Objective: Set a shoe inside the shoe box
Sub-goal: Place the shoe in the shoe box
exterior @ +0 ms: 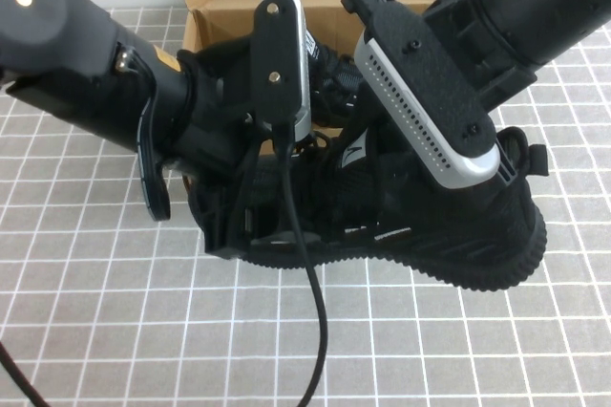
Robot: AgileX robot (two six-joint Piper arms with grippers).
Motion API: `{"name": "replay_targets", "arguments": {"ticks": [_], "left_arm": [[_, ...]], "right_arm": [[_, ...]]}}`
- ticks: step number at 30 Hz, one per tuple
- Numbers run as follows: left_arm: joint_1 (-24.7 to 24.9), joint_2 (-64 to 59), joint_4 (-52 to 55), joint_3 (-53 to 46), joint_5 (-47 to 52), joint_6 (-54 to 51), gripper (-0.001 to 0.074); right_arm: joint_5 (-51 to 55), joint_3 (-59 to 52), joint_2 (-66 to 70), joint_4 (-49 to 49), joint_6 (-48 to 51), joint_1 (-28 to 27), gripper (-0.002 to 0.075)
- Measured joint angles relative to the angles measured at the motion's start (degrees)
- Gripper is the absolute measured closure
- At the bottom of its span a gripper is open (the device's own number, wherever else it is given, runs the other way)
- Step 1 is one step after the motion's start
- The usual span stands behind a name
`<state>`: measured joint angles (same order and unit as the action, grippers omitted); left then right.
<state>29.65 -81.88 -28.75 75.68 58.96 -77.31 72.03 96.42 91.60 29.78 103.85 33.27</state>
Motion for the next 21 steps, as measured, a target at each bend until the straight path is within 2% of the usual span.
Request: {"name": "replay_targets", "arguments": {"ticks": [8,21], "left_arm": [[0.0,0.0,-4.4,0.0,1.5,-1.0,0.0065],[0.0,-2.9,-3.8,0.0,0.5,-1.5,0.0065]], "right_arm": [[0.0,0.0,0.0,0.1,0.0,0.0,0.0732],[0.0,-0.1,0.0,0.1,0.0,0.0,0.0732]]}}
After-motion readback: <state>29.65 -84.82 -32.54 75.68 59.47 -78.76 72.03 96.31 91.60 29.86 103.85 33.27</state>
